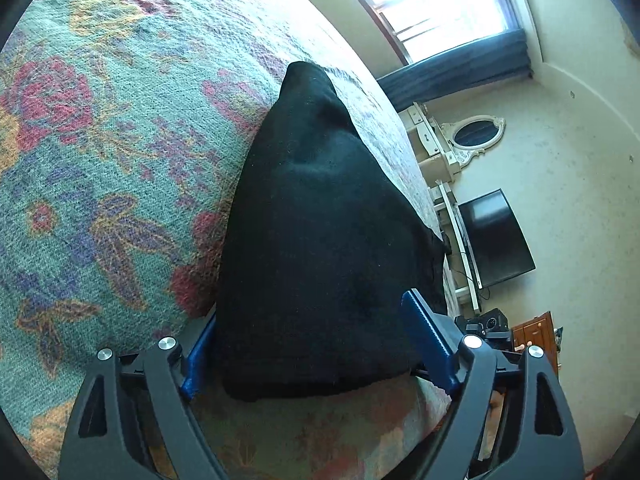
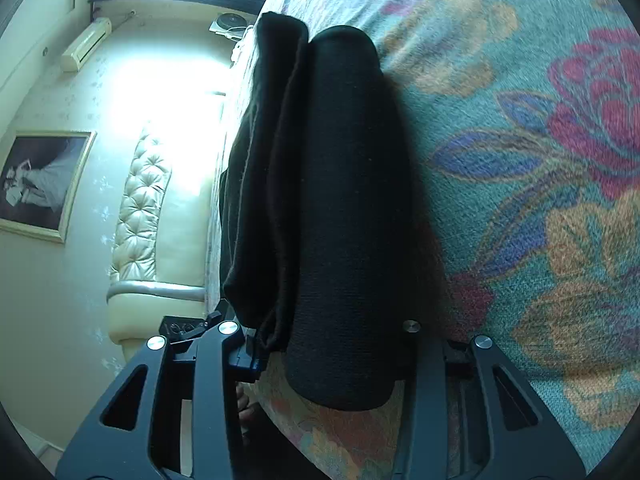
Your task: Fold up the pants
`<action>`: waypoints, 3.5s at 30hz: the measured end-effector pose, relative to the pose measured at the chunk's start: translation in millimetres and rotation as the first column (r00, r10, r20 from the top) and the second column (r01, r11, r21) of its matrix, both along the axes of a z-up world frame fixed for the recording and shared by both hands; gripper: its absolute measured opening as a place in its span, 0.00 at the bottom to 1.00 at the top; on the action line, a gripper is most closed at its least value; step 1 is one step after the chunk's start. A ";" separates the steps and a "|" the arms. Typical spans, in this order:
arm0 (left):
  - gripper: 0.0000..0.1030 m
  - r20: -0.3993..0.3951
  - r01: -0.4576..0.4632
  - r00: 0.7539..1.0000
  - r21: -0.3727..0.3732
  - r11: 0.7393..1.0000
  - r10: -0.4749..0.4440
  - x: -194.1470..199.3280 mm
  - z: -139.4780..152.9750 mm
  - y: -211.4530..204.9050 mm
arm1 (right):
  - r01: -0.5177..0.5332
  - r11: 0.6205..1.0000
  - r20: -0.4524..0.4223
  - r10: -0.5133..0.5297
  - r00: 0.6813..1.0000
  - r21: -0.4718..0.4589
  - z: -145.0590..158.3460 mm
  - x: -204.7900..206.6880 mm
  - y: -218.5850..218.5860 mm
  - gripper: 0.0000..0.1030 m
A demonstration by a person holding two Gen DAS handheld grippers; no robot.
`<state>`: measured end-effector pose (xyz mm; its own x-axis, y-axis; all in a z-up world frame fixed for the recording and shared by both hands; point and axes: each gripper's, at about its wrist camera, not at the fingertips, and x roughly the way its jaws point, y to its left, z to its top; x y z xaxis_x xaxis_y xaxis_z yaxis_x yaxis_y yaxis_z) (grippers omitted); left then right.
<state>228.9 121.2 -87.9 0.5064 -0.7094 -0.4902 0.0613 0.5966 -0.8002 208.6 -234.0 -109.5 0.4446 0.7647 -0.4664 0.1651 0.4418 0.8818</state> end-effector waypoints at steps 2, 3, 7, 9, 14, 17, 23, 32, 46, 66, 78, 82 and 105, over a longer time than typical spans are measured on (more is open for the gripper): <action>0.48 -0.029 -0.030 0.999 -0.011 0.999 0.030 0.6 -7.5 7.9 | -0.003 1.000 0.026 0.003 1.000 0.007 1.6 -4.5 -0.4 0.33; 0.45 -0.032 -0.036 0.999 -0.042 0.998 0.034 -1.0 -10.9 12.5 | 0.000 1.000 0.035 -0.001 0.999 0.018 3.0 -7.0 -0.7 0.32; 0.39 -0.021 -0.040 0.999 -0.045 0.998 0.040 -6.9 -8.1 14.4 | 0.014 0.997 0.043 -0.017 0.999 0.081 1.8 -14.9 -8.8 0.31; 0.38 -0.025 -0.044 0.999 -0.044 0.998 0.043 -8.5 -4.7 13.6 | 0.011 0.997 0.047 -0.015 0.999 0.081 1.9 -19.2 -11.7 0.31; 0.37 -0.028 -0.036 0.999 -0.034 0.999 0.035 -13.7 3.8 9.5 | 0.006 0.996 0.050 -0.010 0.999 0.084 0.5 -31.8 -18.5 0.31; 0.37 -0.040 -0.028 0.999 -0.040 0.999 0.026 -20.6 2.2 9.8 | 0.004 0.996 0.048 -0.008 0.999 0.090 -2.1 -41.7 -22.2 0.31; 0.38 -0.037 -0.007 0.999 -0.010 1.000 0.007 -23.9 0.2 8.3 | 0.018 0.994 0.033 -0.022 0.999 0.108 -10.5 -47.1 -24.2 0.33; 0.53 -0.018 0.010 1.000 -0.008 1.000 -0.010 -25.0 -2.3 8.0 | 0.000 0.991 0.067 -0.009 0.998 0.135 -1.8 -49.5 -25.7 0.58; 0.77 0.082 0.021 0.996 0.233 0.972 -0.041 -55.1 17.4 -15.7 | 0.017 0.994 0.122 -0.031 0.992 0.111 12.4 -76.6 -20.0 0.61; 0.82 0.067 -0.038 0.998 0.526 0.850 0.002 -78.2 30.0 -52.1 | -0.019 0.981 0.188 0.056 0.981 -0.192 44.0 -86.4 15.9 0.77; 0.82 0.104 -0.066 0.995 0.686 0.725 -0.009 -99.4 34.2 -85.5 | 0.013 0.813 0.200 0.128 0.971 -0.583 53.8 -99.2 62.4 0.82; 0.82 0.120 -0.072 0.993 0.716 0.694 -0.020 -102.7 33.8 -90.0 | 0.045 0.736 0.204 0.127 0.971 -0.676 56.1 -99.0 74.2 0.85; 0.82 0.234 -0.185 0.972 0.723 0.666 0.016 -111.9 55.0 -86.6 | 0.164 0.635 0.261 0.060 0.964 -0.755 67.6 -96.8 67.9 0.86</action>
